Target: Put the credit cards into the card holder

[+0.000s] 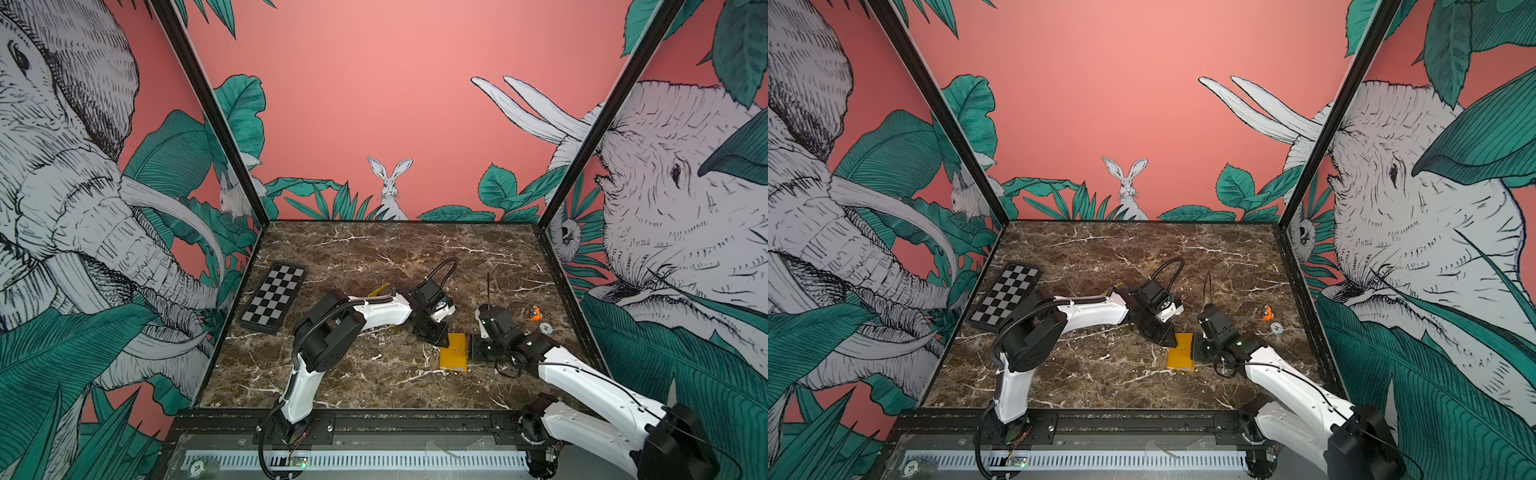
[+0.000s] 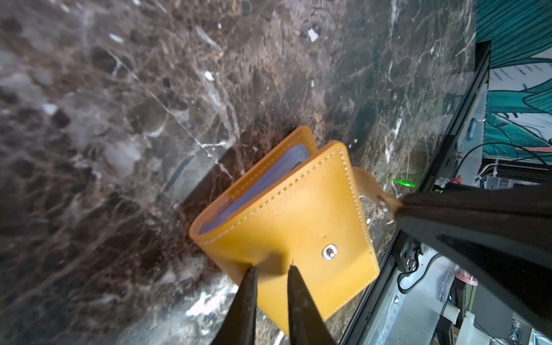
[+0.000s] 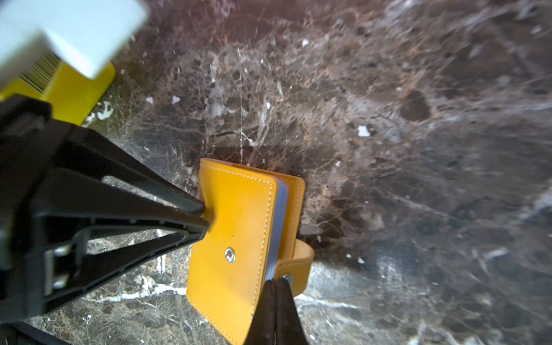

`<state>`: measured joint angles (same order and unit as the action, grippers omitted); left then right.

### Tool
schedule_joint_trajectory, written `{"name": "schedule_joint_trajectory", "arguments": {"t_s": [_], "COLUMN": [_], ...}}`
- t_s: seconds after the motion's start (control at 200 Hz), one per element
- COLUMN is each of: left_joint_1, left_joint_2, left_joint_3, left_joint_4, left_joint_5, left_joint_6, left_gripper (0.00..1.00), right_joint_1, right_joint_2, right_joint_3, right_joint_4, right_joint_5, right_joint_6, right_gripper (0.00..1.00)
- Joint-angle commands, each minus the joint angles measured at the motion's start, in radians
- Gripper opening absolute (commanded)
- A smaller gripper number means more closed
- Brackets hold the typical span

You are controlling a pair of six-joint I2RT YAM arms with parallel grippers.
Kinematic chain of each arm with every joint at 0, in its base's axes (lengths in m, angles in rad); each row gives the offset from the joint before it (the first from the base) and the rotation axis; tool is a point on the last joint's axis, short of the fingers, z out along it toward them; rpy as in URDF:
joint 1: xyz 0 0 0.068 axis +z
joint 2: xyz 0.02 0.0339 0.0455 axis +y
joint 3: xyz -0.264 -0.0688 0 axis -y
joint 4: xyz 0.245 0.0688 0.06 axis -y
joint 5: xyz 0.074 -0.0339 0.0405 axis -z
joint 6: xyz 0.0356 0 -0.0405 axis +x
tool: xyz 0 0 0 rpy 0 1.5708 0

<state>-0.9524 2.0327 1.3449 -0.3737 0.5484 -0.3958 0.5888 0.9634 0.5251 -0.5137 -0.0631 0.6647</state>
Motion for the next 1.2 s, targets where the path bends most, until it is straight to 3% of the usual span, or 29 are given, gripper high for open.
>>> {"name": "schedule_joint_trajectory", "arguments": {"t_s": [0.0,0.425,1.195], "left_joint_1": [-0.009,-0.011,-0.026], "left_joint_2": [0.027,0.014,0.011], "left_joint_3": [0.011,0.019,0.023], "left_joint_4": [-0.066,-0.067,-0.059], "left_joint_5": [-0.028,-0.019,-0.005], "left_joint_6": [0.018,0.018,0.021], "left_gripper": [0.21,0.22,0.21], "right_joint_1": [-0.003,0.005,0.077], "right_joint_2": [-0.028,0.091,0.227], "right_joint_3": [0.018,0.056,0.055], "right_joint_4": [-0.052,0.058,0.171], "right_joint_5": [0.015,-0.113,-0.103], "right_joint_6": [-0.007,-0.027,0.012], "right_gripper": [0.0,0.0,0.0]}}
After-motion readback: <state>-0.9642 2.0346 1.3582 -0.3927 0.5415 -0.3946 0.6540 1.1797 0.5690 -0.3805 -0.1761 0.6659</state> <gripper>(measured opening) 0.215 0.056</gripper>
